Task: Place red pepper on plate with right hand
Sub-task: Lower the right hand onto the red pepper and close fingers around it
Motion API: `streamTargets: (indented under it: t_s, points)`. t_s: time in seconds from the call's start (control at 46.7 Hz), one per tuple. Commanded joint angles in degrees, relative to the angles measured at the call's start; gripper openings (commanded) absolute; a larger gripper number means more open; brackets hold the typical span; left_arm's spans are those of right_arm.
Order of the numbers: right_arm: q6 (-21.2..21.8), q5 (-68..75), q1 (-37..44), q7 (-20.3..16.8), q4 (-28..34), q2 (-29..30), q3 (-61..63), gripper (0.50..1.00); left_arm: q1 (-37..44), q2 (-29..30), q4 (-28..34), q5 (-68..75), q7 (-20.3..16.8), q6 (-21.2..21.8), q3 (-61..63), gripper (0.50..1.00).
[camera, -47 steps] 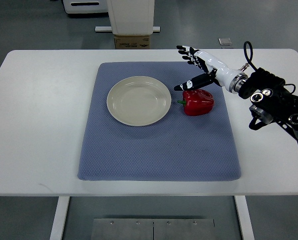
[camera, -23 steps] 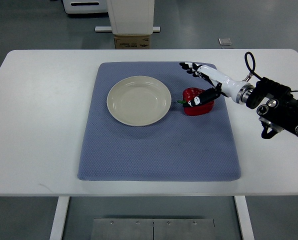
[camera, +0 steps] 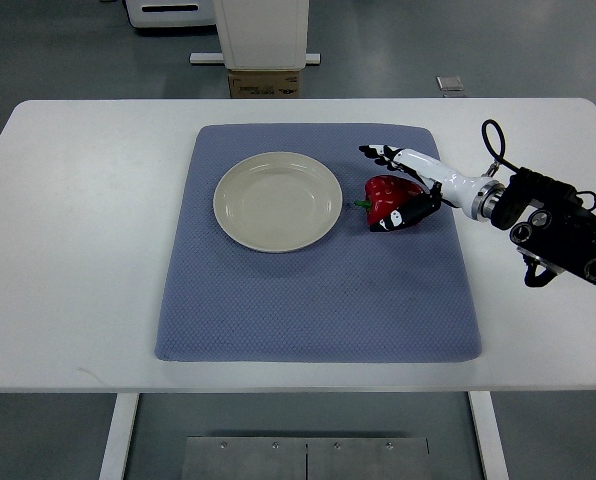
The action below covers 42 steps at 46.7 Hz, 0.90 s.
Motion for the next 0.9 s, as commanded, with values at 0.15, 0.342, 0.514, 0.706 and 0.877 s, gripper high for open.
streamTargets:
  t_s: [0.15, 0.342, 0.514, 0.706, 0.877]
  points:
    - [0.0, -0.2, 0.1, 0.0, -2.1, 0.6, -0.9, 0.943, 0.0, 0.0, 0.0, 0.0, 0.1, 0.0, 0.0, 1.000]
    - [0.0, -0.2, 0.1, 0.0, -3.2, 0.7, -2.0, 0.929, 0.0, 0.0, 0.0, 0.0, 0.0, 0.0, 0.0, 1.000]
    - [0.0, -0.2, 0.1, 0.0, -3.5, 1.0, -2.1, 0.868, 0.0, 0.0, 0.0, 0.0, 0.0, 0.0, 0.0, 1.000]
    - [0.0, -0.2, 0.2, 0.0, -3.9, 1.1, -2.1, 0.671, 0.0, 0.0, 0.0, 0.0, 0.1, 0.0, 0.0, 1.000]
    - [0.1, -0.2, 0.4, -0.1, -4.5, 1.2, -2.1, 0.500, 0.0, 0.0, 0.0, 0.0, 0.0, 0.0, 0.0, 1.000]
